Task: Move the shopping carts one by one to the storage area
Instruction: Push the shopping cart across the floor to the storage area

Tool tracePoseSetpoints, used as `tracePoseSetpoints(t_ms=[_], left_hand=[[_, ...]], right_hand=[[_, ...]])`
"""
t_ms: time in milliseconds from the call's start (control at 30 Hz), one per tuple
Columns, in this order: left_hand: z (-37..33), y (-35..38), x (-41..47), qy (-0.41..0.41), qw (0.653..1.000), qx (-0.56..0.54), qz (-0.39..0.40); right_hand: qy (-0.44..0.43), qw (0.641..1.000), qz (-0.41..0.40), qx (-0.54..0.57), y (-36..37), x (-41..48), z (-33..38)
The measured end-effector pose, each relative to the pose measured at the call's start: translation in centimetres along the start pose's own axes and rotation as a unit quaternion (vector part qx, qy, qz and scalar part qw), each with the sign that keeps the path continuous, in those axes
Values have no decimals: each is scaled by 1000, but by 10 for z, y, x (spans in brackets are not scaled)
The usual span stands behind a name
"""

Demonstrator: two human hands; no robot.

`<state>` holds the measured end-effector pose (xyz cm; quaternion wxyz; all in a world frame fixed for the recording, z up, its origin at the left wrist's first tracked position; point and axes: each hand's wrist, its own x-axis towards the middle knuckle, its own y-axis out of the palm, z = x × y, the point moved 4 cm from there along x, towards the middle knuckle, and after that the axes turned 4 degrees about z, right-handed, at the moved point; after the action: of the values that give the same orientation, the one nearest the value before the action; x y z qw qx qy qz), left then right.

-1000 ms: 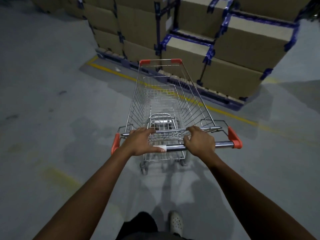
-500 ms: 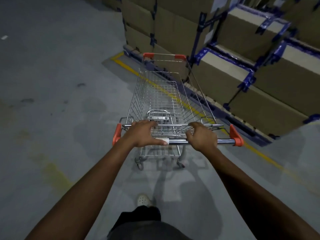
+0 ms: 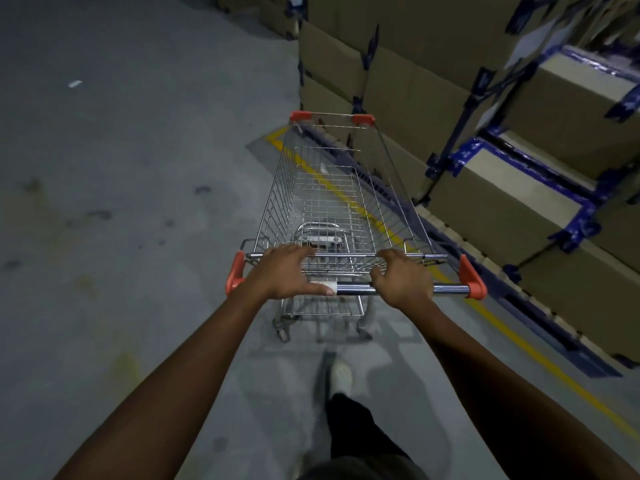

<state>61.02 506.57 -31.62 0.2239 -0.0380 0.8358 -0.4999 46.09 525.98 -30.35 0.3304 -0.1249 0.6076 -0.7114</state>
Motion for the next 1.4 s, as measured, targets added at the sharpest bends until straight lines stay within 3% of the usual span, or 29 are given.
tracePoseSetpoints(t_ms=[633, 933, 1067, 1267, 1400], left_hand=[[191, -179, 211, -142, 986, -48, -72], [322, -266, 279, -170, 976, -18, -134], [395, -309, 308, -185, 976, -35, -107], [496, -368, 348, -196, 979, -10, -52], [551, -403, 375, -196, 979, -24, -39]], right_hand=[[-173, 979, 31, -105, -42, 382, 172], [-237, 969, 1, -71, -44, 525, 300], [-240, 968, 7, -78, -45, 578, 376], [-258, 940, 140, -172, -47, 666, 481], [-264, 939, 120, -185, -47, 715, 536]])
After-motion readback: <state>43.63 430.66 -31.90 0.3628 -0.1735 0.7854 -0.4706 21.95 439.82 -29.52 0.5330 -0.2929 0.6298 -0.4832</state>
